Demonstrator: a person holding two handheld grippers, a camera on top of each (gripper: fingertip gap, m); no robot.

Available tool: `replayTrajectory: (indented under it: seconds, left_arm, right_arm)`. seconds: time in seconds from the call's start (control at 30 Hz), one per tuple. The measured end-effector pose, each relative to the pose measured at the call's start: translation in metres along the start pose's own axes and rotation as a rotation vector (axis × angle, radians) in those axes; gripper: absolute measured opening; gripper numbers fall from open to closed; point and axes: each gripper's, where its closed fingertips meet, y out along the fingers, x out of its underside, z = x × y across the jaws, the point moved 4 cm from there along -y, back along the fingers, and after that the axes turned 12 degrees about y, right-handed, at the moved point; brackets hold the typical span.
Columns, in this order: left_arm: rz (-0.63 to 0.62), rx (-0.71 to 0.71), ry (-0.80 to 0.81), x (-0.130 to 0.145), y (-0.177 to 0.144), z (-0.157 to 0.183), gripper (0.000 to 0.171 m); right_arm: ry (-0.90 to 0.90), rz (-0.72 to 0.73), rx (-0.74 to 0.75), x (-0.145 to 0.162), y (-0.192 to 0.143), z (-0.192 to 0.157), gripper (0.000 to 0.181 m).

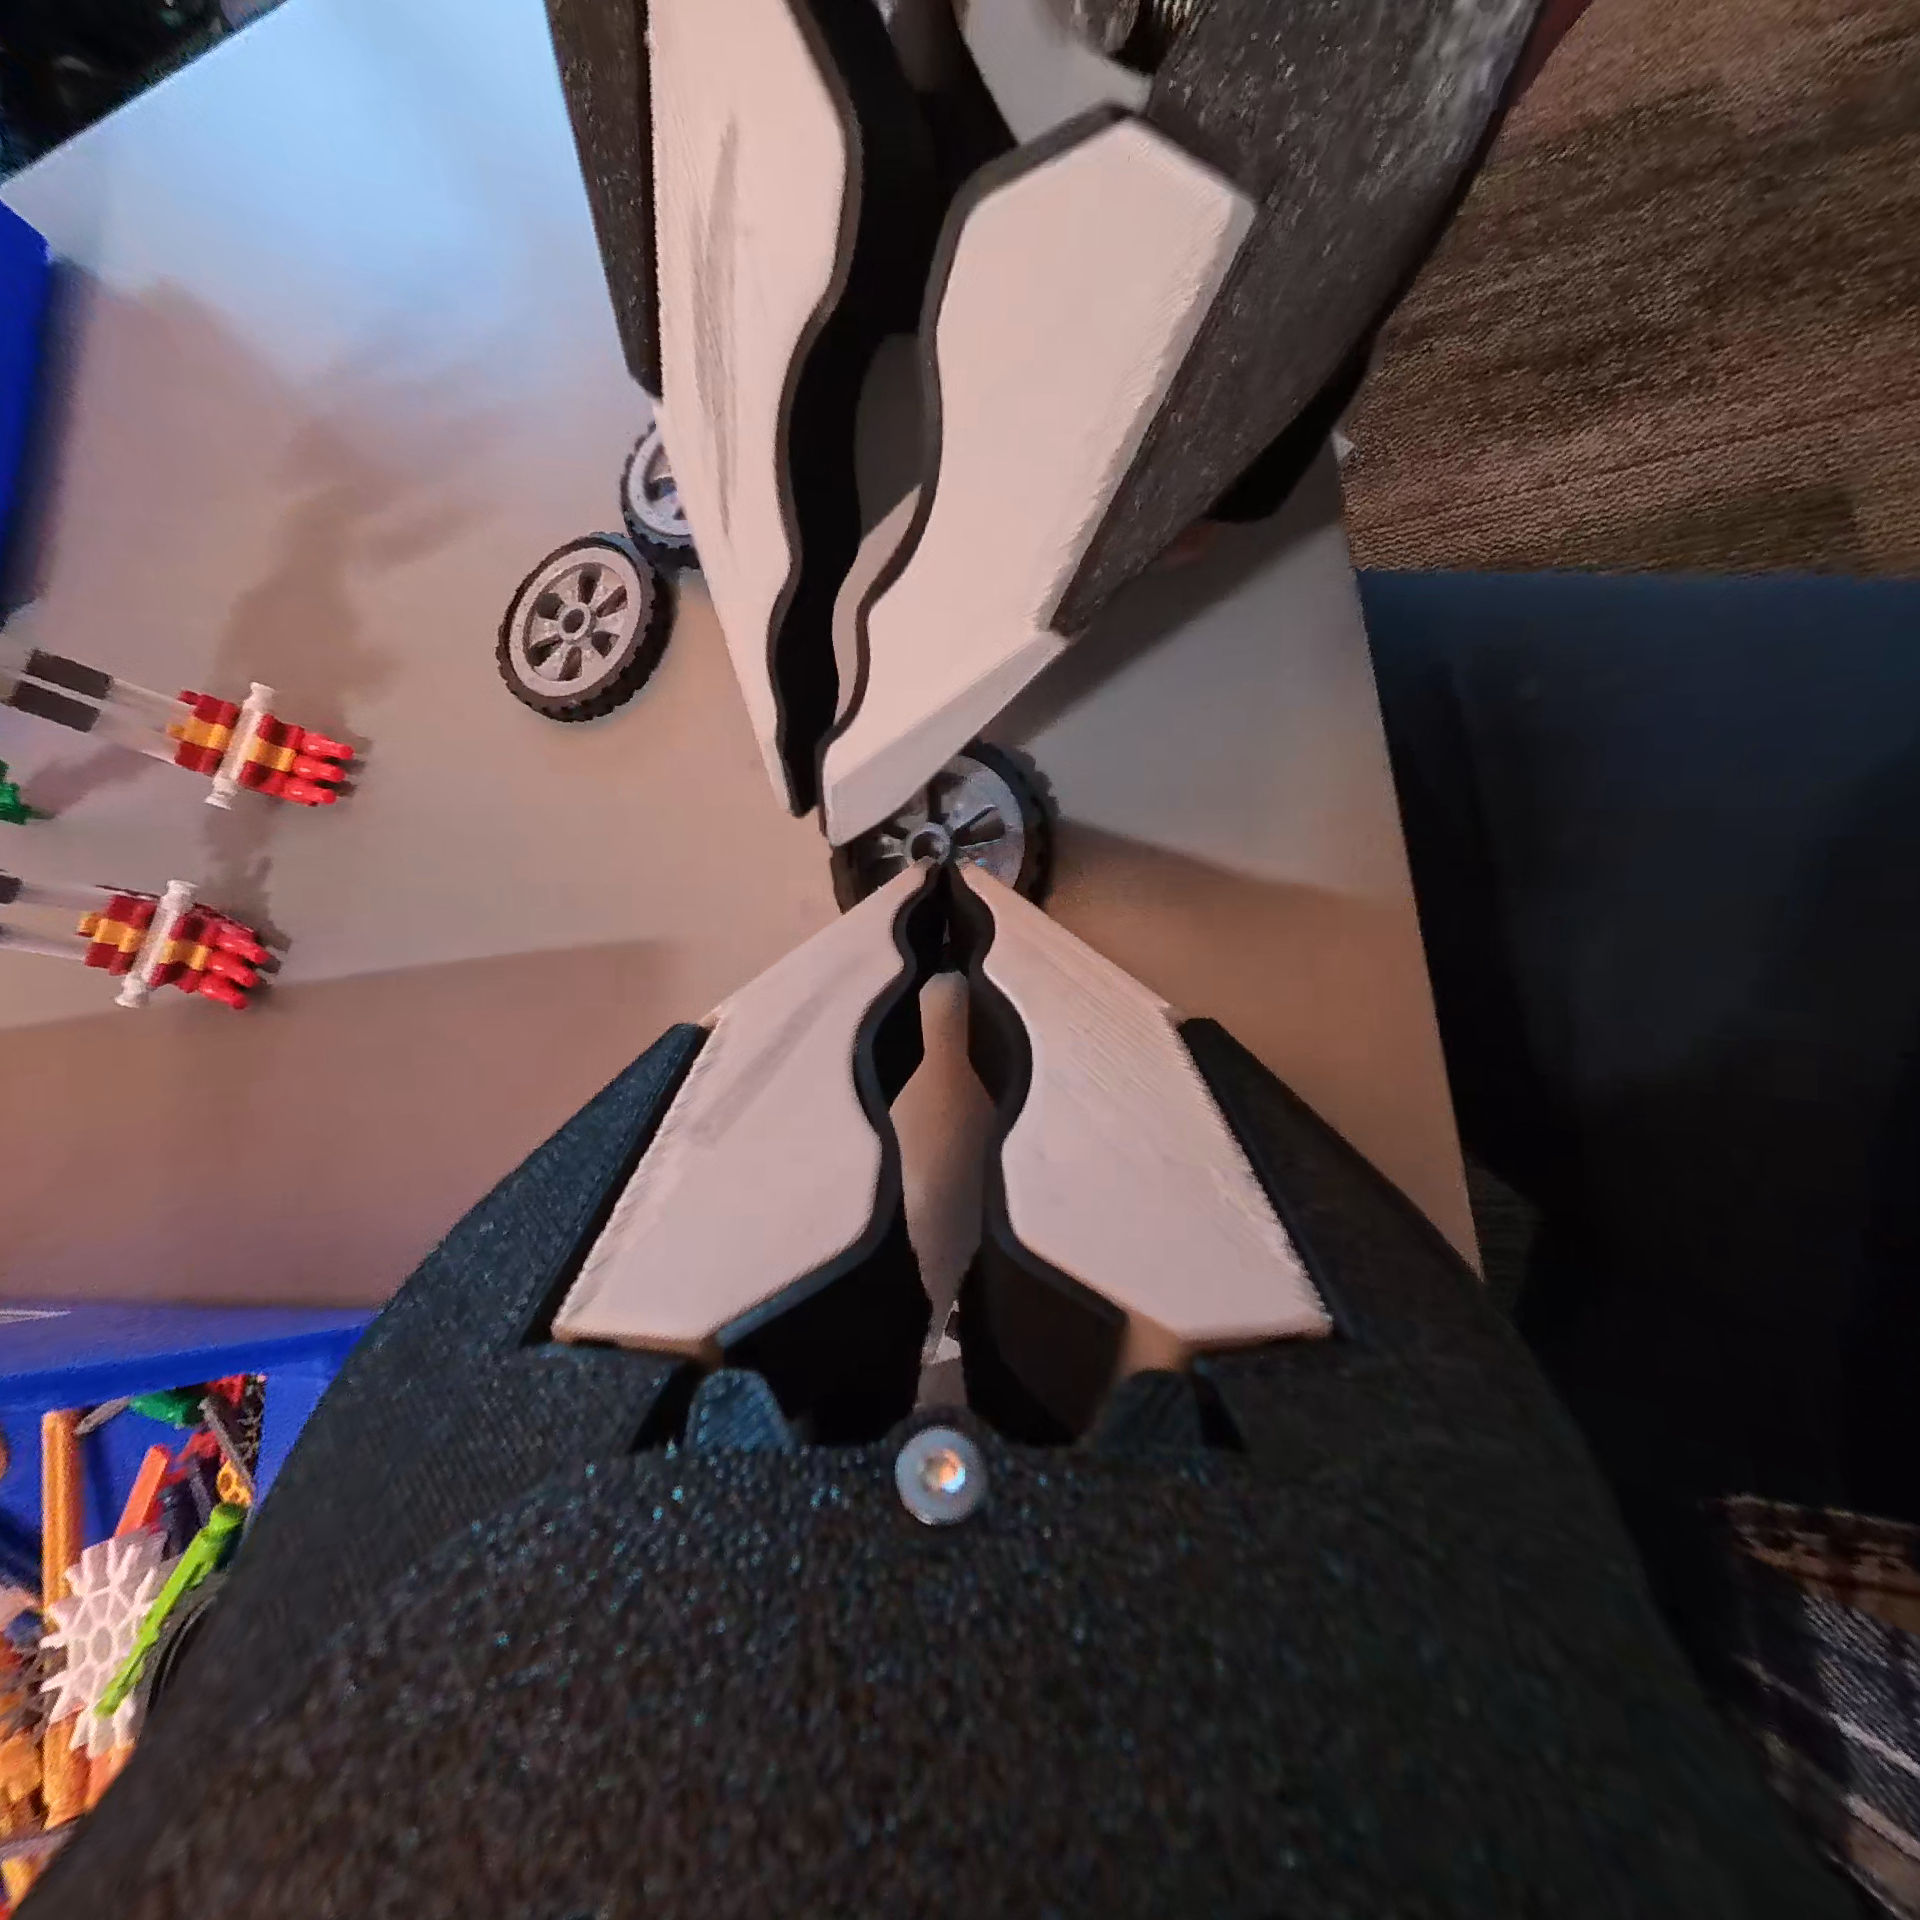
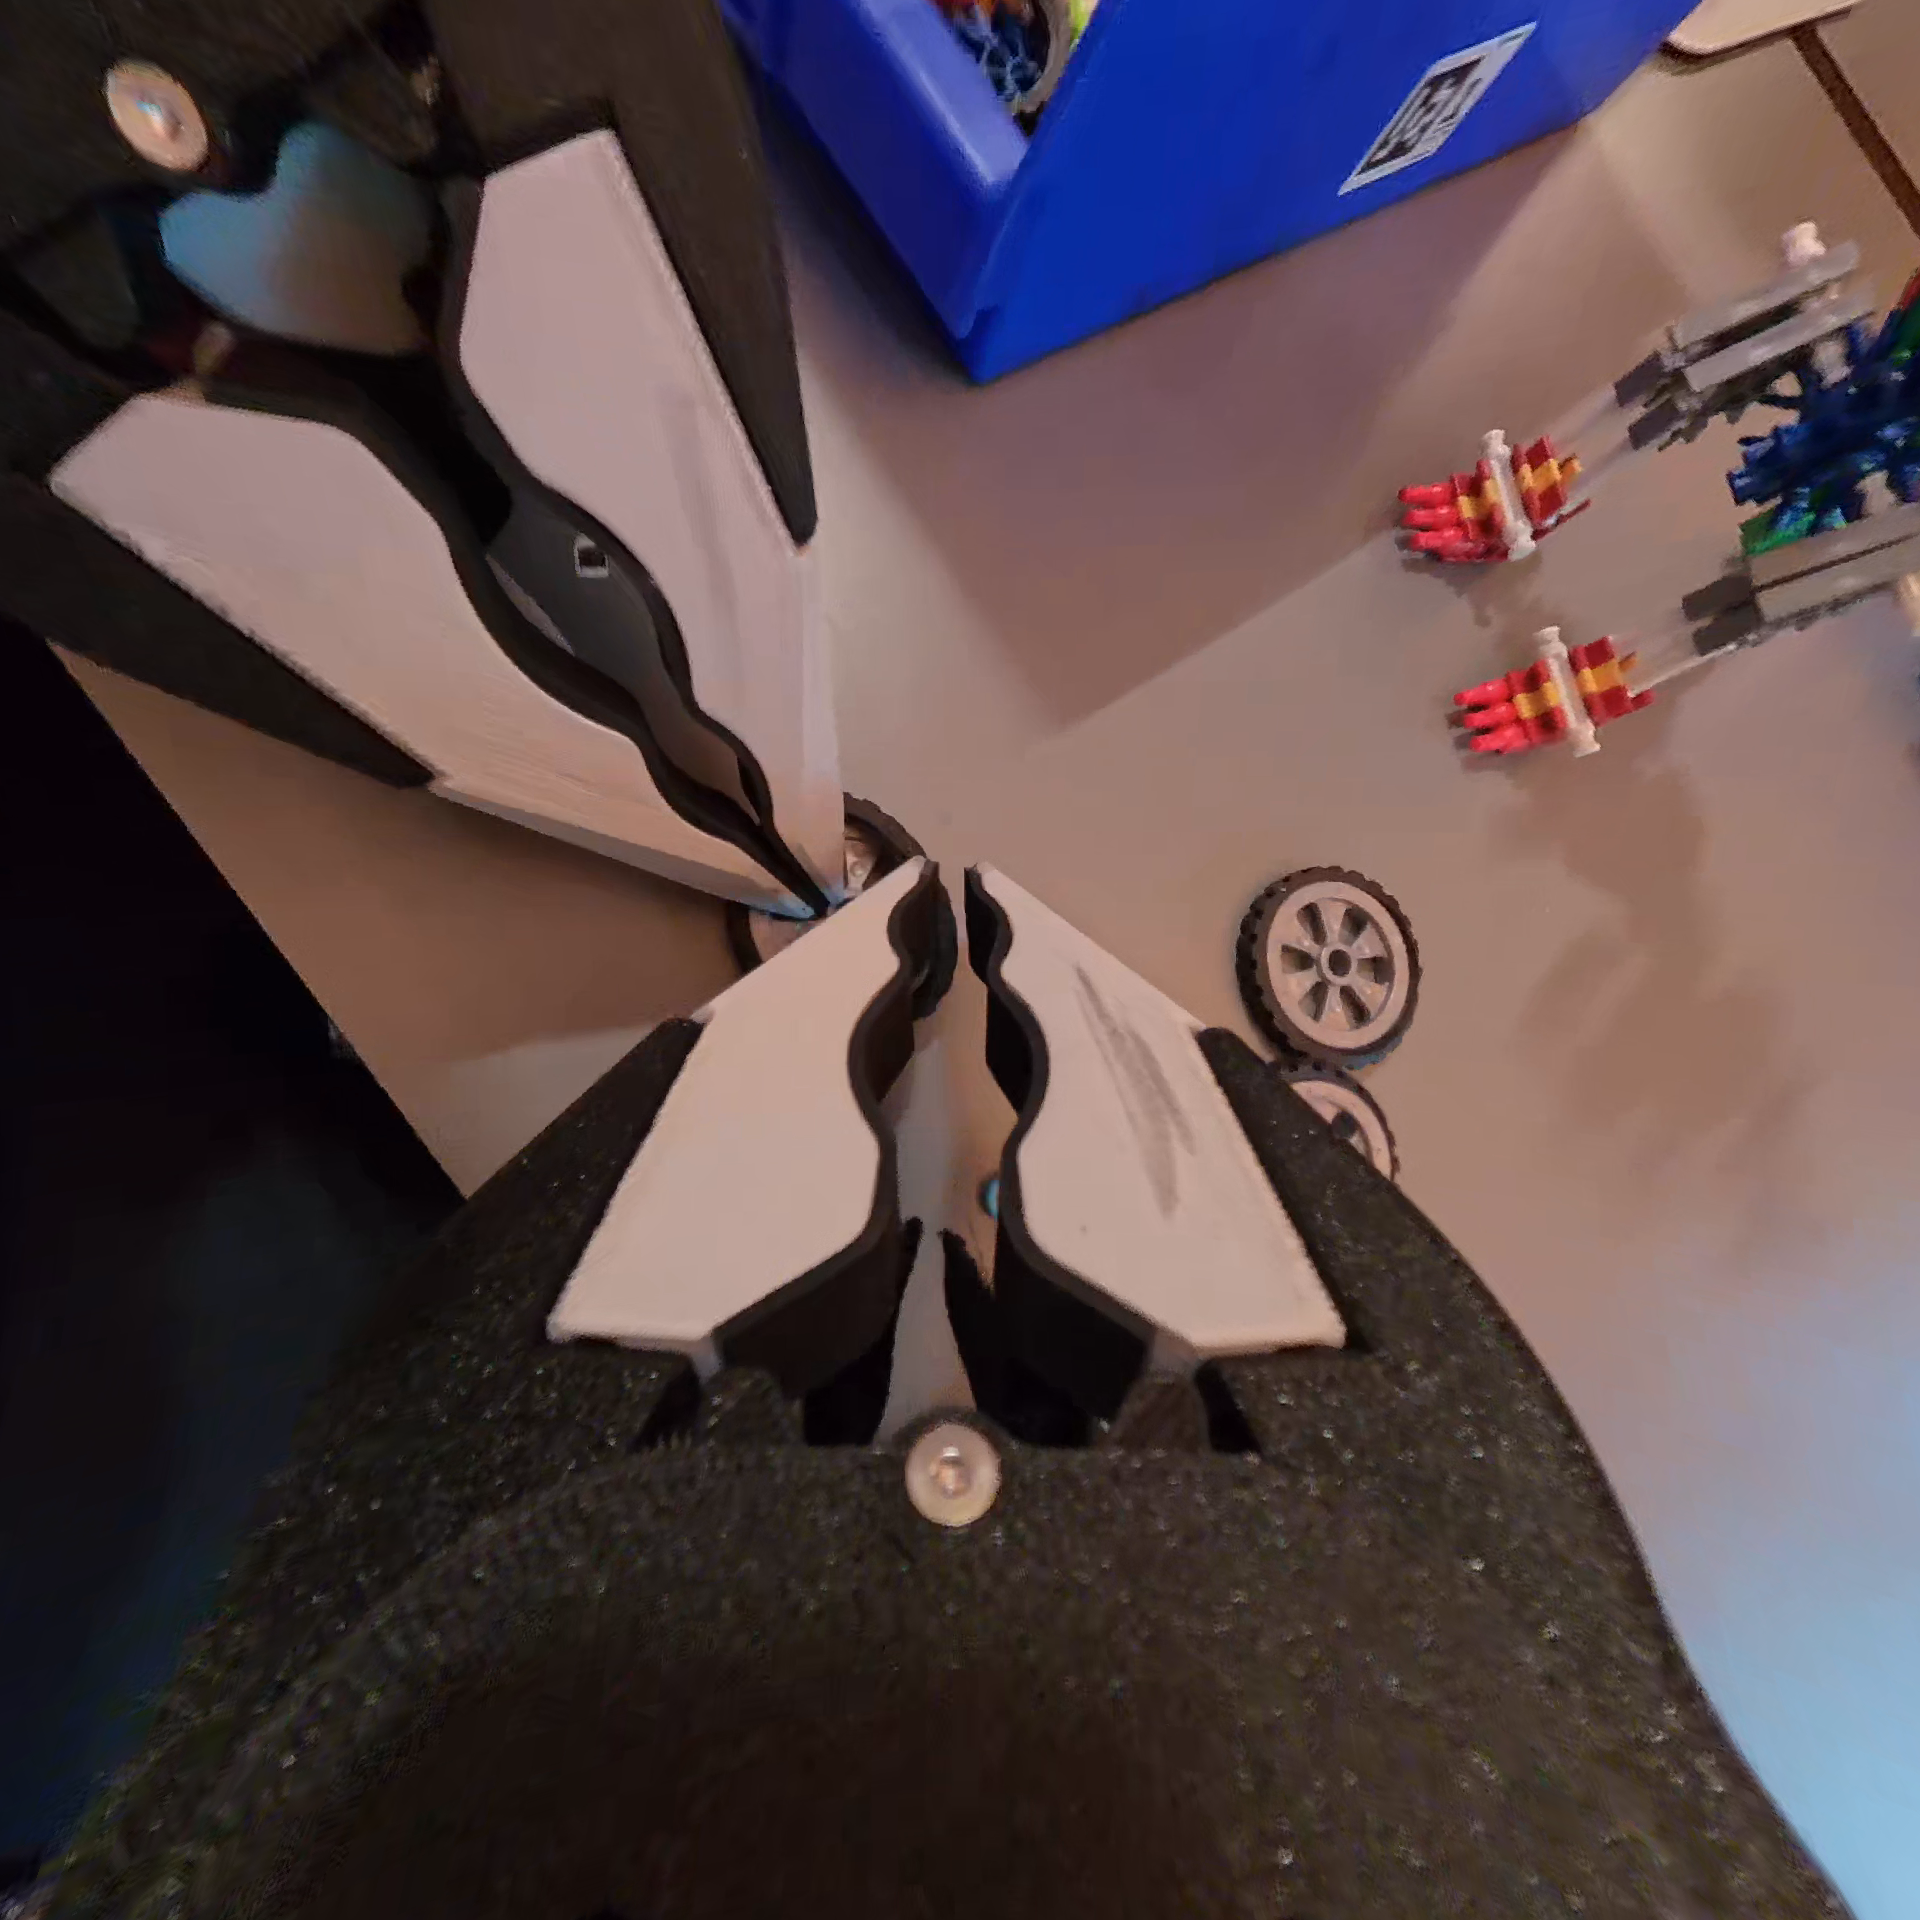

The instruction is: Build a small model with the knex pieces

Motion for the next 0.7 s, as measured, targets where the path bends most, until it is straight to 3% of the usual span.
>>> replayTrajectory:
  seconds: [0.03,0.7]
  left_arm:
    - [0.001,-0.001,0.005,0.0002,-0.0001,0.0,0.0]
    - [0.024,0.019,0.062,-0.0006,0.0021,0.0,0.0]
  right_arm:
    - [-0.018,-0.012,0.002,0.0002,0.0011,0.0003,0.003]
    - [-0.067,-0.119,-0.06,-0.0018,0.0068,0.0013,0.003]
